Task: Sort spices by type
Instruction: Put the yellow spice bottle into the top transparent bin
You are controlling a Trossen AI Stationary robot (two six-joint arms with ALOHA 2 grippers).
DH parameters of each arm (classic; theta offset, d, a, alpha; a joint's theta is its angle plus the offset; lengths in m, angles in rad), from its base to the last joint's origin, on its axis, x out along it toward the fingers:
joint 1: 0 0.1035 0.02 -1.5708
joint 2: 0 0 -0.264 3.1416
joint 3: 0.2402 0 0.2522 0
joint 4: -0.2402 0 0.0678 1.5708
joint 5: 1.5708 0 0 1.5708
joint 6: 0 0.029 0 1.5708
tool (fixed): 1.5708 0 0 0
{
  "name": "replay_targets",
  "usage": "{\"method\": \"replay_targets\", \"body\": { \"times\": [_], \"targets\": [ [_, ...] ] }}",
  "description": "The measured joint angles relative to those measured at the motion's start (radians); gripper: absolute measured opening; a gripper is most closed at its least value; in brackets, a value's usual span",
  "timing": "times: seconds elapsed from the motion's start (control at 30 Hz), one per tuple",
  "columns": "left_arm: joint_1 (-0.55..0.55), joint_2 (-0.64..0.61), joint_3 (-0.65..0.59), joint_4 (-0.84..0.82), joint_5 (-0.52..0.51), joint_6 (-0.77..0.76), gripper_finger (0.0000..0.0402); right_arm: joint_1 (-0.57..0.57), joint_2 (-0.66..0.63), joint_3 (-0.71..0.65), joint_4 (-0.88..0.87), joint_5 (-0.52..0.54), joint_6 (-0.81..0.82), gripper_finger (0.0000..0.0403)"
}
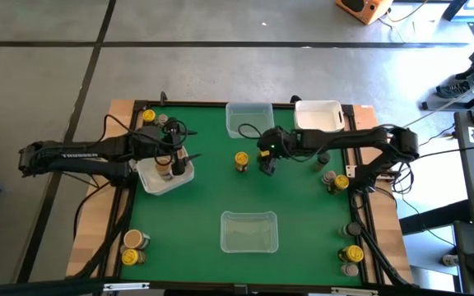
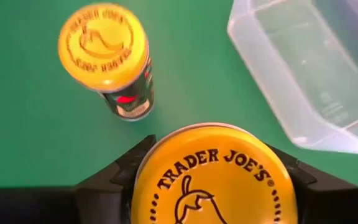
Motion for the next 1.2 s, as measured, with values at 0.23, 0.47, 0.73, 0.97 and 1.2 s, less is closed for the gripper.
{"method": "replay_targets", "body": {
  "times": [0.23, 0.47, 0.73, 0.97, 1.2],
  "targets": [
    [0.0, 0.0, 0.0, 0.001, 0.0, 0.0, 0.0363, -0.001, -0.056, 0.0, -0.017, 0.035, -0.026, 0.0211],
    [0.0, 0.0, 0.0, 0.002, 0.0, 0.0, 0.0363, -0.053, -0.13, 0.0, -0.015, 0.052, -0.059, 0.0211],
    [0.0, 0.0, 0.0, 0.004, 0.0, 0.005, 0.0363, -0.164, -0.165, 0.0, 0.025, 0.052, -0.133, 0.0211],
    [0.0, 0.0, 0.0, 0.006, 0.0, 0.007, 0.0363, -0.282, -0.161, 0.0, 0.149, 0.051, -0.179, 0.0212],
    [0.0, 0.0, 0.0, 0.008, 0.0, 0.007, 0.0363, -0.383, -0.106, 0.001, 0.287, -0.004, -0.179, 0.0212]
  ]
}}
